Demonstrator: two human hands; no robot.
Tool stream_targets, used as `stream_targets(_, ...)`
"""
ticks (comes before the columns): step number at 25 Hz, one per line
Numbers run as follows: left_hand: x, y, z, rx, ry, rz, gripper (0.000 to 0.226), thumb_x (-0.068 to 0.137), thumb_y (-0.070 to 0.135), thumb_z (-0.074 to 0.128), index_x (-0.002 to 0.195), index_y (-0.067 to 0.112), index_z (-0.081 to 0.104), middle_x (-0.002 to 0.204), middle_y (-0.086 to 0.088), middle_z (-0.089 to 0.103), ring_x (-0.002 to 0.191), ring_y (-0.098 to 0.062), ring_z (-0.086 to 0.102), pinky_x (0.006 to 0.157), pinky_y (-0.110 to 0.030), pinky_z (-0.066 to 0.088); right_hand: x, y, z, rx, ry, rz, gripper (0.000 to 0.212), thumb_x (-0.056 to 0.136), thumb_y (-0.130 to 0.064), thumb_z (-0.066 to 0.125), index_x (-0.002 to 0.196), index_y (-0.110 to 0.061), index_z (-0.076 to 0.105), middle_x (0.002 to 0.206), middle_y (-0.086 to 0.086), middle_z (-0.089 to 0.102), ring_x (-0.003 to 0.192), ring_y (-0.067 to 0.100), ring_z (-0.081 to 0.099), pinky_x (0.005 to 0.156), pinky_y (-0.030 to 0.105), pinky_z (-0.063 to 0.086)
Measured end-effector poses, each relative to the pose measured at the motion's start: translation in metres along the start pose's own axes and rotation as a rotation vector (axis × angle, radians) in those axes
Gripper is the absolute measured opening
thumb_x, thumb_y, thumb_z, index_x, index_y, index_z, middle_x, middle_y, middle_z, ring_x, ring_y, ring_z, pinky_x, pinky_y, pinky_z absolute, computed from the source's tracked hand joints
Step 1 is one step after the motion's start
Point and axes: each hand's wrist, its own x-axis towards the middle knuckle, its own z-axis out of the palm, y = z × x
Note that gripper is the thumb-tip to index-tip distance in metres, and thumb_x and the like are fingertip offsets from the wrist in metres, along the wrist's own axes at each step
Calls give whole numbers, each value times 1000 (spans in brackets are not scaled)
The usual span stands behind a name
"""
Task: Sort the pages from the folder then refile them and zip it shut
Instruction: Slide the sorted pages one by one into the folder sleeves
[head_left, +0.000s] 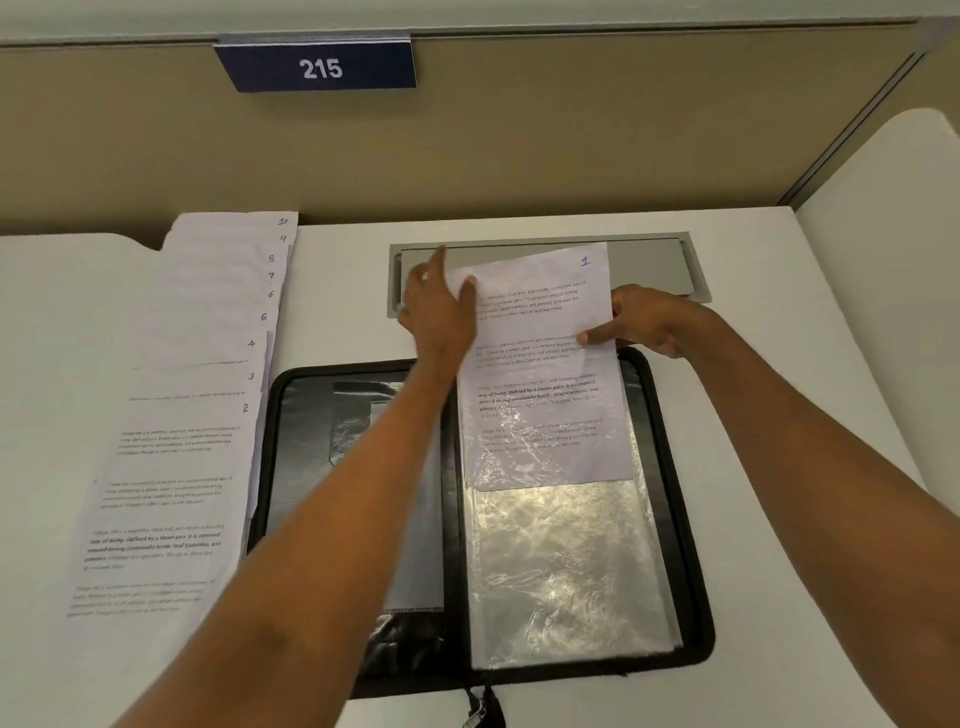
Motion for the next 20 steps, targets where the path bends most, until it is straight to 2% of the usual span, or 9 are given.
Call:
stream_targets(1,16,-6,-10,-101,-51,-4,49,102,29,64,149,22,52,144,-10,56,133,-27,53,113,-50,43,-1,2,-1,15,-8,-8,28,84,-8,81,106,-23,72,107,-7,76,105,17,71,86,29,58)
stream_targets(3,32,-15,-25,-307,-178,17,28,99,16,69,127,16,69,113,-4,70,104,-21,66,96,-46,59,-1,4,-2,38,12,-19,31,84,-10,81,112,-19,72,111,-5,76,107,18,71,88,30,58)
stream_targets(5,33,-19,-35,-284,-260,67,14,97,10,71,109,15,75,93,0,68,84,-15,63,76,-33,60,3,5,-2,81,88,-43,31,88,-12,78,118,-13,71,114,-2,76,106,19,72,96,37,58)
stream_targets(7,27,-24,-38,-206,-321,97,11,97,12,72,106,14,75,93,-2,71,80,-13,62,66,-24,56,6,5,-2,99,168,-74,27,92,-12,75,118,-9,71,112,0,76,105,20,72,101,42,56)
stream_targets(11,15,-43,-34,-27,-379,169,15,97,16,72,112,13,75,104,-4,73,89,-16,65,73,-26,54,-1,9,-4,-117,120,-100,32,89,-13,79,120,-13,71,104,-4,77,103,23,73,99,39,56)
stream_targets(14,7,-50,-35,63,-422,178,18,99,20,70,116,14,72,94,-4,67,78,-17,61,67,-23,49,-10,12,-2,-187,19,-134,62,77,-18,90,131,-23,58,111,-4,73,103,18,71,91,34,59)
stream_targets(16,4,-52,-35,96,-435,184,20,99,23,70,118,16,69,85,-3,63,70,-15,57,62,-21,46,-12,17,3,-289,-74,-146,83,73,-13,92,141,-30,48,122,-11,69,107,10,67,92,31,56)
stream_targets(17,3,-52,-35,95,-439,188,21,98,24,71,118,17,68,83,-1,61,68,-14,56,61,-21,45,-12,21,5,-352,-87,-154,86,73,-10,91,143,-31,46,124,-14,66,108,8,65,93,31,54)
stream_targets(20,0,-50,-35,63,-436,210,21,99,21,71,118,16,67,86,-4,64,69,-17,58,62,-23,47,-11,30,6,-435,43,-186,73,77,-11,89,140,-24,53,119,-7,67,102,17,65,91,35,53)
